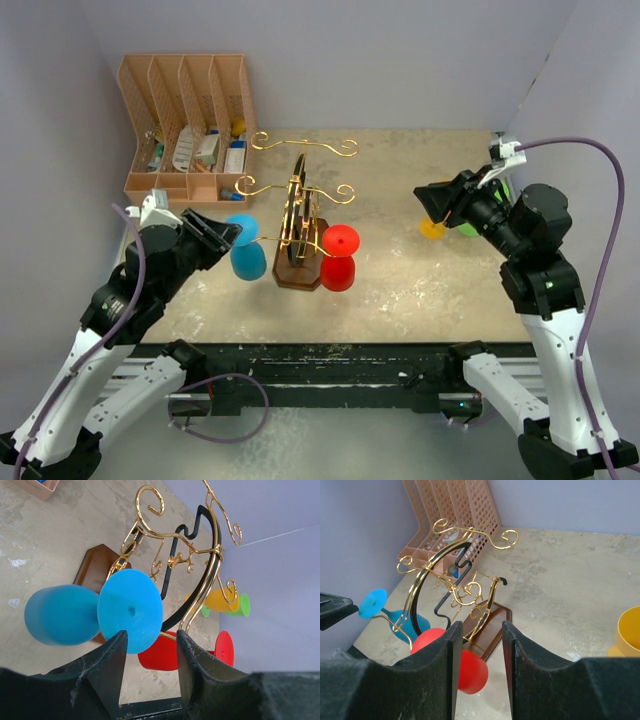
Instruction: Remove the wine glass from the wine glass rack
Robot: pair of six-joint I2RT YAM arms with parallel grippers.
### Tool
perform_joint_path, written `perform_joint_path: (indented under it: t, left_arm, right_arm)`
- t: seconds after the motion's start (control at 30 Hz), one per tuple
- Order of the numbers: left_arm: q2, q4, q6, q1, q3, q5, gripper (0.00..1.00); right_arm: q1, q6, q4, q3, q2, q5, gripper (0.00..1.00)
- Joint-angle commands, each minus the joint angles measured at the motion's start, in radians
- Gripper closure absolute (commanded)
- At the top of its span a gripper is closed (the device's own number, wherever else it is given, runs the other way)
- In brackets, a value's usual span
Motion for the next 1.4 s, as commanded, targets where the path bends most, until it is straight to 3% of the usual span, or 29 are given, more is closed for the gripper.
perform_joint_path:
  t: [0.0,0.23,0.5,1.37]
  left_arm:
    - [-0.028,-0.004,0.012,-0.002,0.04,-0.005,0.53]
    - [-0.059,-0.11,0.03,-0.002,0.052,-0.087,0.54]
    - [-0.059,-0.034,0.002,-0.002,-0.024,-0.056,0.54]
    - [-0.007,0.062,-0.004,-0.002,-0.045,-0.039,0.55]
  right_arm:
    - [0.002,-0.01,0.039,0.0,-0.014,-0.01,0.6]
    - [0.003,-0.004,0.051,-0.015,-0.013,-0.019,0.6]
    - [0.002,-0.009,0.046,-0.014,-0.013,-0.015,0.6]
    - [0.004,-0.008,0.063,-0.04,-0.009,-0.023,0.6]
